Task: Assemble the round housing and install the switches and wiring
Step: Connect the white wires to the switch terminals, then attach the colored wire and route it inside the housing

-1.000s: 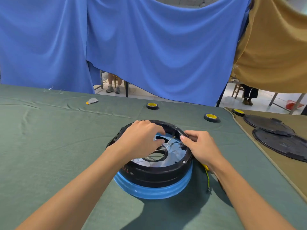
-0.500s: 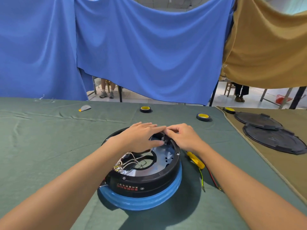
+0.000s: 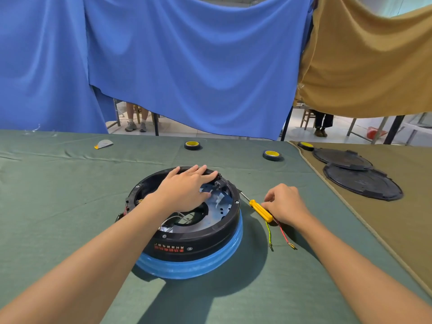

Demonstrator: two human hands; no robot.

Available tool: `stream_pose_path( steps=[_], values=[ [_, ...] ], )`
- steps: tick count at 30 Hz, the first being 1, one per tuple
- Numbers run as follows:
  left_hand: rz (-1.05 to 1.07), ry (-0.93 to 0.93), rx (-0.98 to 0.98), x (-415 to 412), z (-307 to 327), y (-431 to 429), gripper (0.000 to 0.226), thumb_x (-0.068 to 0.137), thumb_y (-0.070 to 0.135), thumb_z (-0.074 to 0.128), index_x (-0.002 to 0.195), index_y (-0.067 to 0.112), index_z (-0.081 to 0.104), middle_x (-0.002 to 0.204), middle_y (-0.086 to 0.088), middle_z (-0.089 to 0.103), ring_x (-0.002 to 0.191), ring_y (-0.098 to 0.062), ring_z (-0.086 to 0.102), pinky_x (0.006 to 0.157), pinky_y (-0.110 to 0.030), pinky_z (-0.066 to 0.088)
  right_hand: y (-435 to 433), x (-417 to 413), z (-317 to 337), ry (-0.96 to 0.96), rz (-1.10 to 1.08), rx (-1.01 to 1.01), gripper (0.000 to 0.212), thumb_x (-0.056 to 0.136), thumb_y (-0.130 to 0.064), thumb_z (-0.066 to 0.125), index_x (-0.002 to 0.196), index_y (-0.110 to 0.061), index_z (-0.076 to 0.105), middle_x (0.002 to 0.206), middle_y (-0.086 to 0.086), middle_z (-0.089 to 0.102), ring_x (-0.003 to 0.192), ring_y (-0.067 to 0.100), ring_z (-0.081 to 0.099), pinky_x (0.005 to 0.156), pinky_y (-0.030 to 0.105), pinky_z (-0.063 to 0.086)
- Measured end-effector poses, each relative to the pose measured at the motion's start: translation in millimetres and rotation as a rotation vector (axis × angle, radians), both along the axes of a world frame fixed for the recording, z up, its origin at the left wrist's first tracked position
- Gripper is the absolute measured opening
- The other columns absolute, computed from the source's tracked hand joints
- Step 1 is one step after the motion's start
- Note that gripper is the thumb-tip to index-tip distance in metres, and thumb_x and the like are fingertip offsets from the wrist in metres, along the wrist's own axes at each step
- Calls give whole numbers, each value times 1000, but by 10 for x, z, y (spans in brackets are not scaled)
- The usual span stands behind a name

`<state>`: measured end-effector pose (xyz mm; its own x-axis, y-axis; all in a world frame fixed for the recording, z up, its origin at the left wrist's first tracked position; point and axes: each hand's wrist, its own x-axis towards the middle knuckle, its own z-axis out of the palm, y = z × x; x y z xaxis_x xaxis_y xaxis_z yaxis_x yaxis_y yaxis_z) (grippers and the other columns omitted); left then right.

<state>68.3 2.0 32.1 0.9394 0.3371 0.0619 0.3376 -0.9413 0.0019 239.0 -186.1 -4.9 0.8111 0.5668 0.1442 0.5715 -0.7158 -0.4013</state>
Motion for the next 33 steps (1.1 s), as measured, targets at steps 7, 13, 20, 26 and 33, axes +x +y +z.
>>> stream_pose_path(
  steps=[7,13,20,26,33],
  values=[
    [99,-28,-10,-54,-31,-105,61,102,43,39,154,41,8,165,4,6,151,-17,3,121,-50,1,42,-61,-8,-31,-31,-27,10,93,-24,62,95,-18,70,101,5,68,93,23,60,74,34,52],
    [196,-87,-15,-31,-75,-206,62,101,34,41,155,36,10,165,0,9,151,-21,3,119,-53,0,-10,-175,481,99,41,372,13,93,-15,59,87,-17,70,80,0,71,83,10,63,73,29,47],
    [227,-245,-8,-59,-43,-360,55,100,32,44,152,29,27,160,1,27,149,-16,15,118,-47,-2,178,-553,910,435,172,945,9,94,-3,56,91,0,65,72,9,67,51,11,51,44,20,43],
    [152,-695,-702,-245,257,-430,23,99,27,54,113,14,68,87,3,75,72,-9,69,72,-28,56,329,-745,947,460,131,1322,13,95,-2,53,85,-7,60,73,11,65,51,13,58,51,23,51],
    [90,-657,-1030,-366,245,-396,16,96,20,61,109,19,70,89,7,77,80,-6,72,68,-19,50,417,-927,882,698,67,1680,12,98,2,48,89,-2,55,80,16,62,64,20,61,61,24,55]
  ],
)
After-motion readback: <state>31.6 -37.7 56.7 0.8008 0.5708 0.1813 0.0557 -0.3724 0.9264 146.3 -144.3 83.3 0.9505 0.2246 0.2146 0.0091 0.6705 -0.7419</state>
